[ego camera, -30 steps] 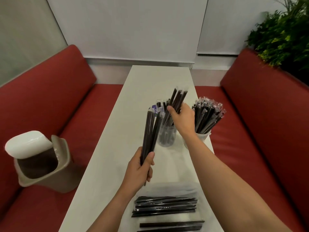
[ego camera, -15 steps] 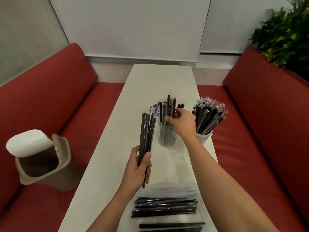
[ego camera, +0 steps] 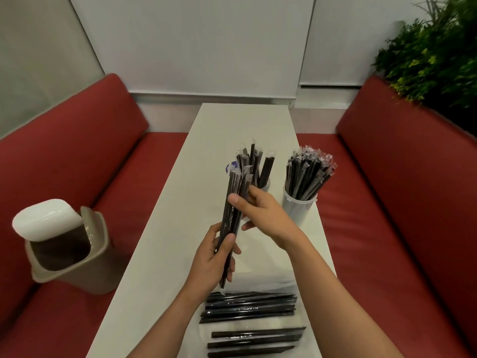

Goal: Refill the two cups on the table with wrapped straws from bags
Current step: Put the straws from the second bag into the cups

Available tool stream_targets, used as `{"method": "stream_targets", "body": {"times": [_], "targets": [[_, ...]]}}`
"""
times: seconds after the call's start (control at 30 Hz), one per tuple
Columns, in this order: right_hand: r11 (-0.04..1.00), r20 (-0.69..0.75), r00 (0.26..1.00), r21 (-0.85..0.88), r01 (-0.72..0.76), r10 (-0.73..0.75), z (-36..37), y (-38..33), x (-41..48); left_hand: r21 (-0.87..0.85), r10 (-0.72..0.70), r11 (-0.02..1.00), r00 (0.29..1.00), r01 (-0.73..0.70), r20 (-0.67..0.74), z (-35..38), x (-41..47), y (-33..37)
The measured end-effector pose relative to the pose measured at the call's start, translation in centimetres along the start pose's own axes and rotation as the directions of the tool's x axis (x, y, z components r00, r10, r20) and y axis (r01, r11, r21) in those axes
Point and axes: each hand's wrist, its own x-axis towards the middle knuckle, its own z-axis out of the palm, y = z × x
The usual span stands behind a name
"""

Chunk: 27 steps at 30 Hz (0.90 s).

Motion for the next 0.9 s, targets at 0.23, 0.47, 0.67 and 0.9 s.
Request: {"method": "stream_targets", "body": {"times": [0.23,0.47,0.67,0.9], "targets": [[0.997,-0.071,0.997,0.071,0.024,-0.019,-1.6,0.6,-1.8,-0.049,-0.047,0.997,0.995,0.051,0.09,1.4,-0.8,0.2],[0.993,-0.094,0.995,0.114,-0.027,0.038,-2.6,0.7,-2.4,-0.123,-0.131,0.983,0.99,0.137,0.058,2.8,-0.5,0.0],[0.994,-0.135,0.986,0.065,-0.089,0.097,-2.6,1.0,-1.7,-0.125,-0.152,0.982,0.984,0.14,-0.095,3.0,0.2,-0.5],[0.993,-0.108,0.987,0.041,-0.111,0.115,-1.9,1.0,-0.8,-0.095,-0.176,0.982,0.975,0.164,-0.136,2.8,1.3,-0.9]]}}
